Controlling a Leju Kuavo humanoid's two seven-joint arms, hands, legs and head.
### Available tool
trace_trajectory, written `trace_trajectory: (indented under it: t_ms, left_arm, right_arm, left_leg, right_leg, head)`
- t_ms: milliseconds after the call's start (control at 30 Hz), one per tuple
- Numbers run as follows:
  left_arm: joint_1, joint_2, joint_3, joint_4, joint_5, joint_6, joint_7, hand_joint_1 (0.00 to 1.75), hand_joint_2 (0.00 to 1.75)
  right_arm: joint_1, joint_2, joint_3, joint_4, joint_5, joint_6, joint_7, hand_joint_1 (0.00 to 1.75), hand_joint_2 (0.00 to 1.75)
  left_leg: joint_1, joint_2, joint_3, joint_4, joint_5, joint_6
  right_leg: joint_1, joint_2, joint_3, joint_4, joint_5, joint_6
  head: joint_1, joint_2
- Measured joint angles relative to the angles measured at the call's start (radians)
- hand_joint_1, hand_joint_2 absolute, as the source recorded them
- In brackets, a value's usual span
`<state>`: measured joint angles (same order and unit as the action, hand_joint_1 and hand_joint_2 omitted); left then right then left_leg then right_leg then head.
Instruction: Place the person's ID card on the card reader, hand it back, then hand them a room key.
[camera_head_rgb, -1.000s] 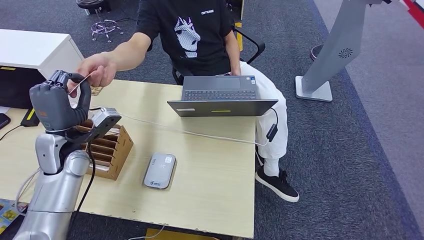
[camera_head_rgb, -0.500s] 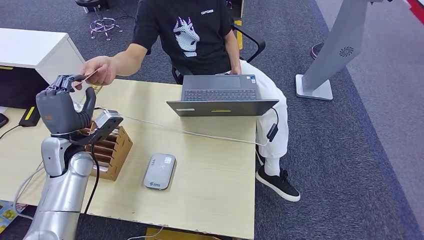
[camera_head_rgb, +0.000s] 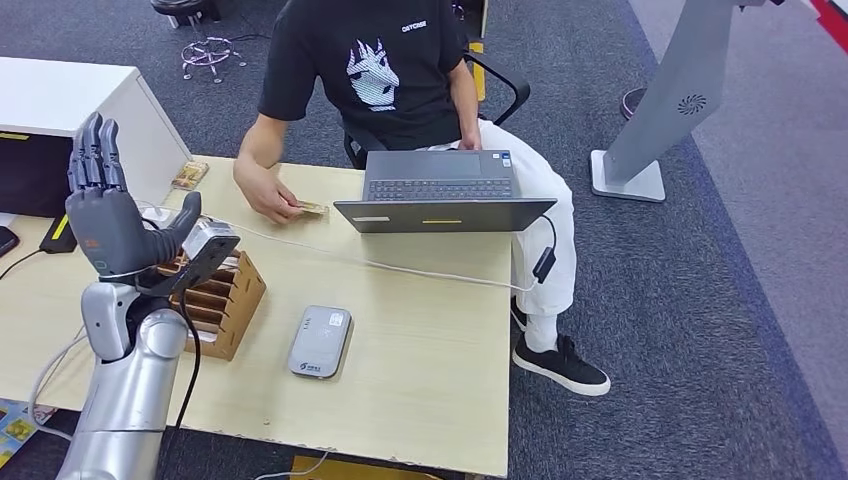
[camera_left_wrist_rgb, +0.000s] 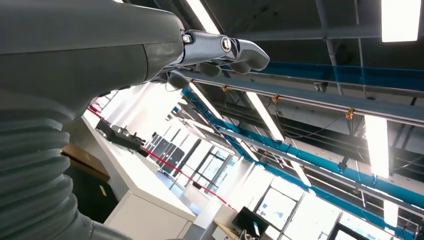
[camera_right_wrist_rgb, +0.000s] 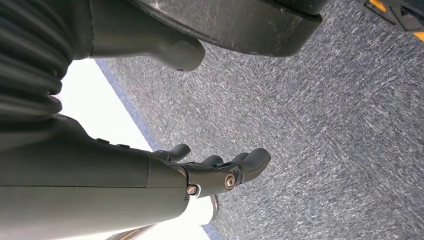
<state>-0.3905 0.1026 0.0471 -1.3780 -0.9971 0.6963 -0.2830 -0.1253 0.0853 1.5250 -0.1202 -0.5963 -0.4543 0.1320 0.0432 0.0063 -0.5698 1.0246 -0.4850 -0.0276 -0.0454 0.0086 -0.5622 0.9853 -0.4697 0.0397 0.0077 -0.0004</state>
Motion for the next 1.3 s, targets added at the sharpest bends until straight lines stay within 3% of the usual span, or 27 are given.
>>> trace_trajectory:
  t_ms: [233, 333, 433, 500, 600, 700, 767, 867, 933, 1000, 1200, 1300]
  left_arm:
    - [0.007, 0.003, -0.002, -0.018, -0.009, -0.016, 0.018, 0.00, 1.75]
    - [0.004, 0.034, -0.027, -0.037, -0.005, -0.200, 0.104, 0.00, 1.75]
    - [-0.009, 0.103, -0.089, -0.072, 0.089, -0.537, 0.161, 0.00, 1.75]
    - [-0.014, 0.160, -0.137, -0.110, 0.172, -0.699, 0.157, 0.00, 1.75]
    - [-0.015, 0.260, -0.190, -0.188, 0.282, -0.829, 0.141, 0.00, 1.75]
    - [-0.014, 0.350, -0.221, -0.259, 0.366, -0.897, 0.124, 0.00, 1.75]
    - [0.001, 0.418, -0.234, -0.306, 0.477, -0.966, 0.075, 0.00, 1.75]
    - [0.094, 0.580, -0.233, -0.413, 0.748, -1.098, -0.051, 0.00, 1.75]
    - [0.212, 0.685, -0.194, -0.492, 0.848, -1.140, -0.103, 0.00, 1.75]
    - [0.353, 0.762, -0.117, -0.566, 0.882, -1.162, -0.133, 0.00, 1.75]
    - [0.626, 0.859, 0.113, -0.708, 0.898, -1.205, -0.144, 0.00, 1.75]
    - [0.779, 0.884, 0.298, -0.792, 0.936, -1.282, -0.090, 0.00, 1.75]
  right_arm:
    - [0.000, 0.000, 0.000, 0.000, -0.001, 0.000, 0.000, 0.00, 1.75]
    - [0.001, 0.000, -0.001, 0.000, -0.013, 0.000, -0.003, 0.00, 1.75]
    - [0.004, -0.002, -0.001, 0.000, -0.024, 0.002, -0.012, 0.00, 1.75]
    - [0.007, -0.003, -0.001, 0.001, -0.028, 0.004, -0.020, 0.00, 1.75]
    - [0.011, -0.004, -0.001, 0.003, -0.037, 0.005, -0.026, 0.00, 1.75]
    - [0.013, -0.004, -0.001, 0.004, -0.038, 0.007, -0.028, 0.00, 1.75]
    - [0.012, -0.004, -0.001, 0.004, -0.035, 0.011, -0.031, 0.00, 1.75]
    - [0.012, -0.006, -0.001, 0.004, -0.030, 0.023, -0.038, 0.00, 1.75]
    - [0.012, -0.007, -0.001, 0.004, -0.026, 0.027, -0.039, 0.00, 1.75]
    - [0.013, -0.007, -0.001, 0.005, -0.023, 0.029, -0.039, 0.00, 1.75]
    - [0.013, -0.009, -0.001, 0.005, -0.025, 0.035, -0.040, 0.00, 1.75]
    - [0.014, -0.009, -0.001, 0.005, -0.039, 0.036, -0.040, 0.00, 1.75]
  left_leg:
    - [0.000, 0.000, 0.000, 0.000, 0.000, 0.000]
    - [0.000, 0.000, 0.000, 0.000, 0.000, 0.000]
    - [0.000, 0.000, 0.000, 0.000, 0.001, -0.001]
    - [0.000, 0.001, 0.000, 0.000, 0.001, -0.001]
    - [0.000, 0.004, 0.000, 0.000, 0.001, -0.001]
    - [0.000, 0.003, 0.000, 0.000, 0.001, -0.001]
    - [0.001, 0.005, -0.001, -0.001, 0.000, -0.001]
    - [0.000, 0.011, 0.001, -0.001, -0.001, -0.002]
    - [0.000, 0.012, 0.003, -0.001, -0.003, -0.003]
    - [0.001, 0.011, 0.003, -0.001, -0.003, -0.003]
    - [0.001, 0.002, 0.001, -0.001, -0.003, -0.003]
    - [0.001, 0.003, 0.002, -0.001, -0.003, -0.003]
  right_leg:
    - [0.000, 0.000, 0.000, 0.000, 0.000, 0.000]
    - [0.000, 0.000, 0.000, 0.000, 0.000, 0.000]
    - [0.000, 0.000, -0.001, 0.000, 0.000, 0.000]
    - [0.000, 0.001, -0.001, 0.001, 0.000, -0.001]
    - [0.000, 0.003, -0.002, 0.001, 0.000, -0.001]
    - [0.000, 0.003, -0.002, 0.001, 0.000, -0.001]
    - [0.000, 0.004, -0.002, 0.002, 0.000, -0.001]
    - [0.000, 0.010, -0.002, 0.004, 0.000, -0.001]
    - [0.000, 0.012, -0.002, 0.004, -0.002, -0.002]
    - [0.000, 0.010, -0.003, 0.004, -0.003, -0.003]
    - [0.000, 0.001, 0.001, 0.004, -0.006, -0.002]
    - [0.000, 0.002, 0.001, 0.005, -0.005, -0.002]
  head:
    - [0.000, 0.000]
    - [0.000, 0.000]
    - [0.000, 0.000]
    - [0.000, 0.000]
    - [0.000, 0.000]
    - [0.000, 0.000]
    - [0.000, 0.000]
    - [0.000, 0.000]
    - [0.000, 0.000]
    - [0.000, 0.000]
    - [0.000, 0.000]
    - [0.000, 0.000]
